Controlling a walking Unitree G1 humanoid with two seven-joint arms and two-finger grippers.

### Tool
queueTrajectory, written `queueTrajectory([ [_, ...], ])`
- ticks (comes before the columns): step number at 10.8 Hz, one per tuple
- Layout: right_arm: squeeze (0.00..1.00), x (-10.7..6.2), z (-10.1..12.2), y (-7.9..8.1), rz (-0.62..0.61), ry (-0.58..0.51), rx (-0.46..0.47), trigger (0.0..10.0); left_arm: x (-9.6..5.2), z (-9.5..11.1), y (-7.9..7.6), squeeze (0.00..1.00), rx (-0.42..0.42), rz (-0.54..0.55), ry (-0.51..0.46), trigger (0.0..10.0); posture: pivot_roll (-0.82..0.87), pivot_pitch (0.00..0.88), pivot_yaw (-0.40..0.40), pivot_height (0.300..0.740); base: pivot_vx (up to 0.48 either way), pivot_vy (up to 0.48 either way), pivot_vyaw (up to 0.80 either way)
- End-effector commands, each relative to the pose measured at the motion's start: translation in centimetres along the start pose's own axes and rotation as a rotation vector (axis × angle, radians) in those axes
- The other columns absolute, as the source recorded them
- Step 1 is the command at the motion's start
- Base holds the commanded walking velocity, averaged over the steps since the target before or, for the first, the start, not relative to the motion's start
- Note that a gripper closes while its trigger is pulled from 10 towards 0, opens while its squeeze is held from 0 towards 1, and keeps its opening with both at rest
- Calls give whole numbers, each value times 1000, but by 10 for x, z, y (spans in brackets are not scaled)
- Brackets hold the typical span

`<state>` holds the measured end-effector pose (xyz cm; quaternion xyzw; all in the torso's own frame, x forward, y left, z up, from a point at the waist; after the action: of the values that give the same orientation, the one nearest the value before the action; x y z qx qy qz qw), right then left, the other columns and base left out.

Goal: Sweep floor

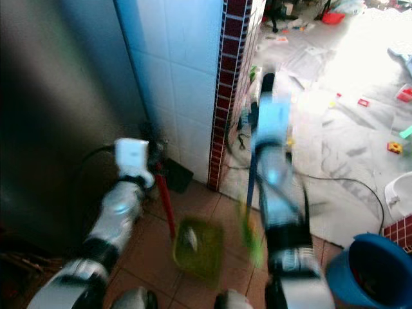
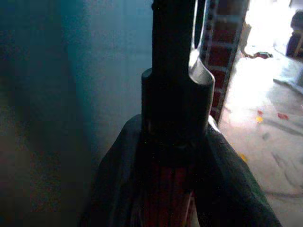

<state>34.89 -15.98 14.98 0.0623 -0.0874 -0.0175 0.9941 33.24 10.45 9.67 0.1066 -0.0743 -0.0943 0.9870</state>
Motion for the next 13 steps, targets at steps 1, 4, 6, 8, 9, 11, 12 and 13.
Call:
queueTrajectory([
  [1, 0, 1, 6, 0, -10, -38, -5, 10000, 2, 17, 7, 0, 21, 5, -87, 10000, -22, 3, 20, 740, 0, 0, 0],
  [4, 0, -3, -2, -4, -33, -21, -30, 10000, -5, 16, 13, 0, 15, 13, -72, 10000, 0, 0, 0, 740, 0, 0, 0],
  [6, 0, 0, 2, 1, -36, -44, -38, 10000, -15, 18, 16, 0, -1, 27, -49, 10000, -18, 0, 21, 740, 0, 0, 0],
  [8, 0, 1, 2, 2, -38, -43, -31, 10000, -15, 17, 18, 0, -35, 45, -16, 10000, -20, 3, 16, 740, 0, 0, 0],
  [9, 0, 1, 2, 0, -45, -42, -29, 10000, -18, 20, 19, 0, -38, 37, -20, 10000, -21, 5, 15, 740, 0, 0, 0],
  [11, 0, -1, -3, -6, -78, -13, -1, 10000, -21, 24, 19, 0, 8, 24, -25, 10000, -20, 9, 15, 740, 0, 0, 0],
  [12, 0, 0, -3, -6, -76, -15, -3, 10000, -22, 25, 18, 0, 5, 18, -24, 10000, -20, 9, 15, 740, 0, 0, 0],
  [13, 0, 0, -2, -5, -68, -23, -4, 10000, -25, 29, 18, 0, 5, 11, -24, 10000, -20, 9, 15, 740, 0, 0, 0],
])
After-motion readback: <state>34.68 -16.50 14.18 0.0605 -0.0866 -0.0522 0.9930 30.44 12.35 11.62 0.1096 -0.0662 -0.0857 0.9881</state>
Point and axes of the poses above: a point about 5 cm out from each wrist's last joint towards the gripper, its own x axis pointing out of the wrist towards the gripper, its own z axis along the axis of the wrist's last joint, y = z × x, the point moved 1 cm from there along x, pointing out of the wrist towards the gripper, and after that the axes turned 13 degrees about x, right-handed, at the moved point
